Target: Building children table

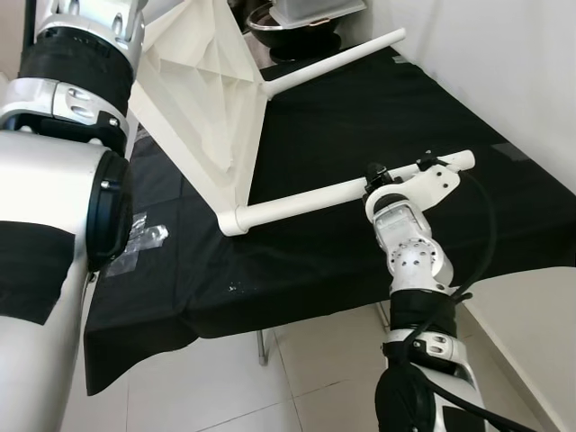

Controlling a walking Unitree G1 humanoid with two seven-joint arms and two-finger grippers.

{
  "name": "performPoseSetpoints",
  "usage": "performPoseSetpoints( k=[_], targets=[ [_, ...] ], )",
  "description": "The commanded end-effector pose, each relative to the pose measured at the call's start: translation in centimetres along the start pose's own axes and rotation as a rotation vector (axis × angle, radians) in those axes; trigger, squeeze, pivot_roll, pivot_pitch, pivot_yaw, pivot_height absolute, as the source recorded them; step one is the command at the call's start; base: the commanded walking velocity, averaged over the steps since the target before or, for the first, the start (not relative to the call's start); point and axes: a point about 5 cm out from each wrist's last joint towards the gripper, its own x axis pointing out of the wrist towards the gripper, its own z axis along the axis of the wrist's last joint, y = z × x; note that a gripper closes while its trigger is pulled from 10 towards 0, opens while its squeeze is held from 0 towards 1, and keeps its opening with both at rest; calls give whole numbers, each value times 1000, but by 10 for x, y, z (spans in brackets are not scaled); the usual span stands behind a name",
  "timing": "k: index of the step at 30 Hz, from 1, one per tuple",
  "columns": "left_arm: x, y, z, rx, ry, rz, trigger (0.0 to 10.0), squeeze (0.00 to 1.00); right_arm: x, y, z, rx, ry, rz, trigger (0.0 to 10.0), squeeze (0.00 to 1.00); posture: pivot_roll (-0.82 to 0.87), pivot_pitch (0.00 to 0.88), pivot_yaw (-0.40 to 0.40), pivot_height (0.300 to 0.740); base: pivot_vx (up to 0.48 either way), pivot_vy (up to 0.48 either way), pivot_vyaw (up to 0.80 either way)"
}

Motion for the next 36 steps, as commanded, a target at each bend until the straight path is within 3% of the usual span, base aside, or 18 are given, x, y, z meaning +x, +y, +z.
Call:
performPoseSetpoints(
  k=[1,9,10,11,12,16,19,20,23,25,26,31,33,34,36],
  targets=[
    [-3,6,3,12,-11,-5,10000,0,-7,-41,-93,-130,346,-262,10000,0,79,160,107,740,0,0,0],
    [-3,-7,-4,-29,-13,-106,10000,0,-1,-54,-93,-161,354,-310,10000,0,73,170,105,740,0,0,0],
    [-3,-8,-5,-35,-18,-118,10000,0,-1,-55,-93,-172,353,-305,10000,455,77,174,102,740,0,0,0],
    [-3,-9,-5,-38,-22,-125,10000,0,0,-56,-93,-177,351,-301,10000,455,77,174,102,740,0,0,0],
    [-3,-10,-5,-42,-25,-135,10000,0,1,-60,-90,-184,333,-321,10000,1000,80,178,99,740,0,0,0],
    [-3,-11,-6,-48,-29,-148,10000,0,4,-64,-84,-189,306,-356,10000,1000,80,180,98,740,0,0,0],
    [-5,-12,-7,-48,-30,-164,10000,0,8,-74,-66,-199,241,-403,10000,1000,79,188,93,740,0,0,0],
    [-6,-13,-7,-58,-38,-187,10000,0,12,-88,-39,-228,153,-455,10000,1000,57,194,83,740,0,0,0],
    [-6,-14,-7,-64,-46,-198,10000,0,13,-100,-11,-276,80,-471,10000,1000,44,197,76,740,0,0,0],
    [-6,-14,-7,-66,-48,-200,10000,0,12,-103,-5,-288,63,-470,10000,1000,44,197,76,740,0,0,0],
    [-7,-15,-8,-75,-53,-202,10000,0,9,-112,11,-315,21,-483,10000,1000,35,196,74,740,0,0,0],
    [-7,-16,-9,-83,-57,-208,10000,0,4,-123,31,-355,-53,-511,10000,1000,16,195,70,740,0,0,0],
    [-8,-18,-10,-85,-60,-215,10000,0,-4,-132,58,-406,-167,-526,10000,1000,13,191,75,740,0,0,0],
    [-8,-18,-10,-85,-60,-215,10000,0,-4,-132,58,-406,-167,-526,10000,1000,13,191,75,740,0,0,0],
    [-8,-19,-10,-85,-65,-224,10000,0,-11,-127,79,-413,-249,-484,10000,1000,12,187,77,740,0,0,0]
  ],
)
